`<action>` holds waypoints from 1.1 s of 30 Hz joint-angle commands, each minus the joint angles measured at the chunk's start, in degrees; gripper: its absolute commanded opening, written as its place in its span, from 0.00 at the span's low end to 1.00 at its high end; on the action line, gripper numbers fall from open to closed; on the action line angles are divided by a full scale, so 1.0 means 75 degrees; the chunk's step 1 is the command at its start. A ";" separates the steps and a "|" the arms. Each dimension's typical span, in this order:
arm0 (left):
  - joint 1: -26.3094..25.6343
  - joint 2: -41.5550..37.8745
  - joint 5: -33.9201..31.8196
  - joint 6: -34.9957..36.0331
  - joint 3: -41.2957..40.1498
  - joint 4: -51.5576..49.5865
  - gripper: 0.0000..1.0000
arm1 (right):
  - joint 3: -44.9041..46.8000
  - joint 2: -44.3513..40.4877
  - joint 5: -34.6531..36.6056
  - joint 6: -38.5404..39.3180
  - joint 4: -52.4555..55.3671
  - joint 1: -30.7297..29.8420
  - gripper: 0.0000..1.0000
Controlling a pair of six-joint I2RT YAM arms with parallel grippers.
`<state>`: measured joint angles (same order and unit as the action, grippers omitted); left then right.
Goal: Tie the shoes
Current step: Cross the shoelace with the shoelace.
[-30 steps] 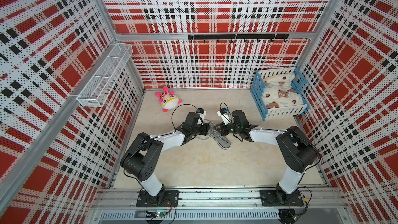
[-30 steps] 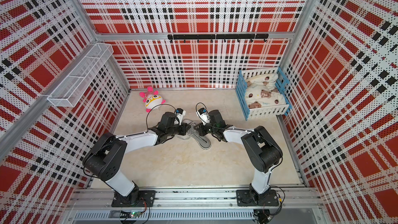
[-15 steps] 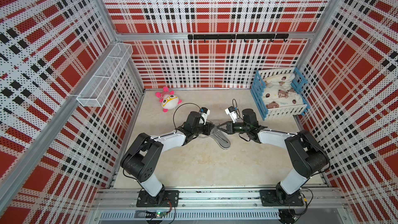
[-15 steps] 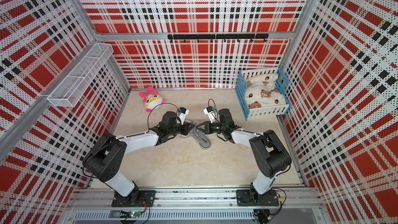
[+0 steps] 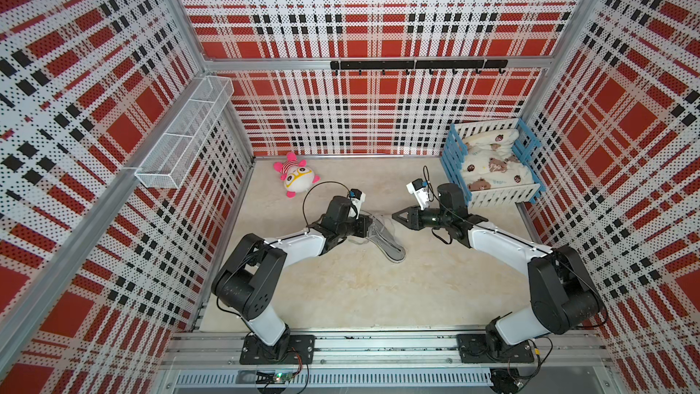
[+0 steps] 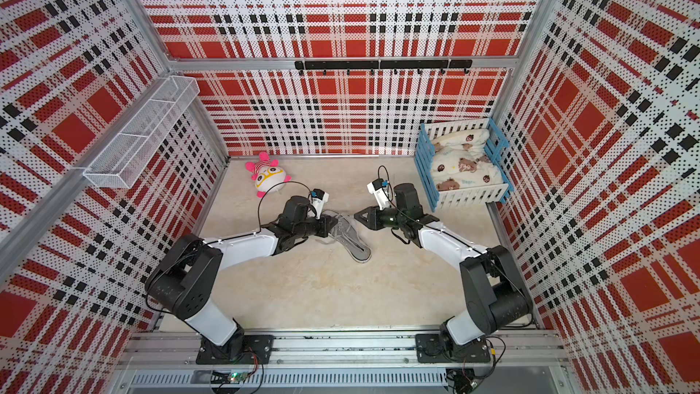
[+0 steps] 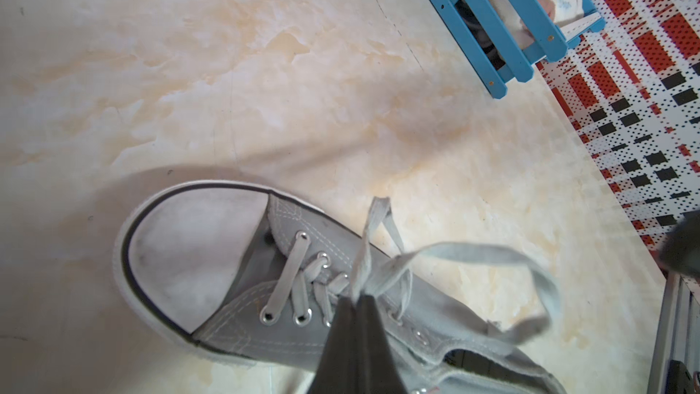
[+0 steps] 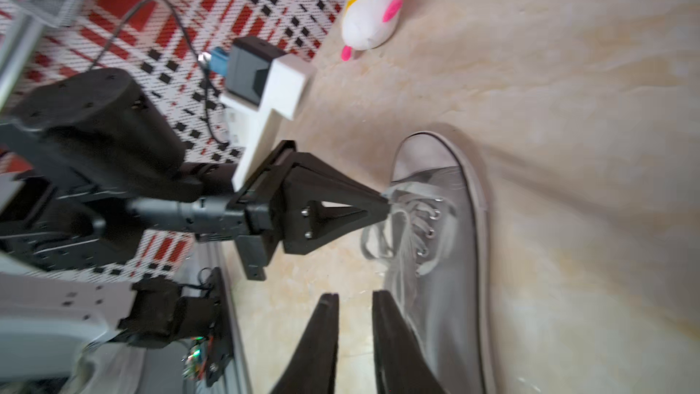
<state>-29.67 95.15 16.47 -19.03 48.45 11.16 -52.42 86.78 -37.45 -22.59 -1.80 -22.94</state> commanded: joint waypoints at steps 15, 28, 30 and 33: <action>-0.0122 0.0029 -0.0097 0.0090 0.0031 -0.0064 0.00 | -0.0283 0.0995 0.2508 0.1464 0.0769 -0.0436 0.45; -0.0174 0.0064 -0.0134 0.0099 0.0118 -0.0128 0.00 | -0.1156 0.2120 0.3943 0.2138 0.2297 -0.1050 0.46; -0.0172 0.0057 -0.0157 0.0107 0.0143 -0.0152 0.00 | -0.1204 0.2186 0.3988 0.2143 0.2401 -0.1138 0.46; -0.0170 0.0040 -0.0179 0.0111 0.0150 -0.0171 0.00 | -0.1270 0.2273 0.4222 0.2165 0.2472 -0.1229 0.46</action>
<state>-30.65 95.15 15.97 -19.03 48.47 10.79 -60.51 102.65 -8.34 -7.27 14.28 -31.62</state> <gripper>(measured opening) 0.039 0.460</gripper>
